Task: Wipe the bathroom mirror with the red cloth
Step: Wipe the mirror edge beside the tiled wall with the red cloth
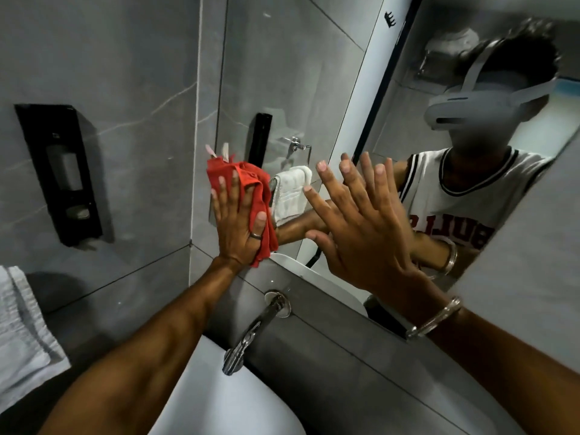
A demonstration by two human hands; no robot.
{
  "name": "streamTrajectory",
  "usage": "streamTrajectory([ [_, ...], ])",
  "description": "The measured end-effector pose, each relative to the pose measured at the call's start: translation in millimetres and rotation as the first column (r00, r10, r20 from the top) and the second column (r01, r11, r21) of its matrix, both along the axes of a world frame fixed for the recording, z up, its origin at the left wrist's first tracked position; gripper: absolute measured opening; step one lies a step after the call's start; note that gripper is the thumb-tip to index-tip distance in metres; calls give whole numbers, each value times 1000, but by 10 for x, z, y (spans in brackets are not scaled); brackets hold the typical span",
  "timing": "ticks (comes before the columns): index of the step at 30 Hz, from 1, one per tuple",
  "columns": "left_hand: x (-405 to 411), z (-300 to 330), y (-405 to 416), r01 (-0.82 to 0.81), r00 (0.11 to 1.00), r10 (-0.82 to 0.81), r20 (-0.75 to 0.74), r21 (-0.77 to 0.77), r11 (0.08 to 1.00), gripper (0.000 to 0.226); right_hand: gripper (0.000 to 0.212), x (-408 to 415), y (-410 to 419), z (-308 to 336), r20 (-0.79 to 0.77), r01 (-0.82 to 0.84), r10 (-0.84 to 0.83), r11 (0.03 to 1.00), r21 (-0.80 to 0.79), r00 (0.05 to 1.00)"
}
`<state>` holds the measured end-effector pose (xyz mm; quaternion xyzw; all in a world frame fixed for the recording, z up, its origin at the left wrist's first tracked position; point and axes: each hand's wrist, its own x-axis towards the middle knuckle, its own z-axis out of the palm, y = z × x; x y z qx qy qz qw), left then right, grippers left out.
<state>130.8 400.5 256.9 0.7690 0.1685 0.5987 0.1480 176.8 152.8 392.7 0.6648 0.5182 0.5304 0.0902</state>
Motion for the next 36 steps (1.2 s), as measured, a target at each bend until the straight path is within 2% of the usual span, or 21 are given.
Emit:
streamTrajectory([
  [3, 108, -47, -511, -8, 1000, 9, -15, 45, 999, 66, 66, 22, -248, 35, 7, 4, -4, 999, 40, 1000],
  [9, 381, -97, -1834, -4, 1000, 3, 17, 41, 999, 62, 63, 128, -1073, 142, 3, 9, -10, 988, 157, 1000],
  [14, 441, -50, -2627, 37, 997, -30, -68, 103, 994, 58, 67, 253, -1667, 166, 6, 105, -109, 972, 209, 994],
  [16, 442, -39, -2842, 63, 993, -46, -108, 156, 986, 56, 68, 299, -1873, 193, -21, 149, -148, 961, 233, 989],
  [19, 436, -13, -2993, 70, 994, -56, -94, 155, 985, 54, 72, 374, -2062, 248, -42, 212, -208, 950, 230, 977],
  [23, 434, 298, -3009, 85, 994, -64, -90, 243, 966, 65, 70, 444, -2095, 476, -53, 252, -247, 928, 275, 967],
  [26, 458, 849, -2964, 125, 988, -92, -123, 303, 945, 63, 69, 457, -2011, 806, -89, 257, -241, 912, 320, 966],
  [32, 526, 2821, -2810, 83, 996, -73, -42, 334, 939, 66, 68, 402, -1868, 1816, -134, 188, -141, 858, 478, 981],
  [36, 539, 3907, -2705, 69, 998, -64, -25, 370, 927, 70, 67, 425, -1852, 2363, -159, 184, -114, 816, 548, 981],
])
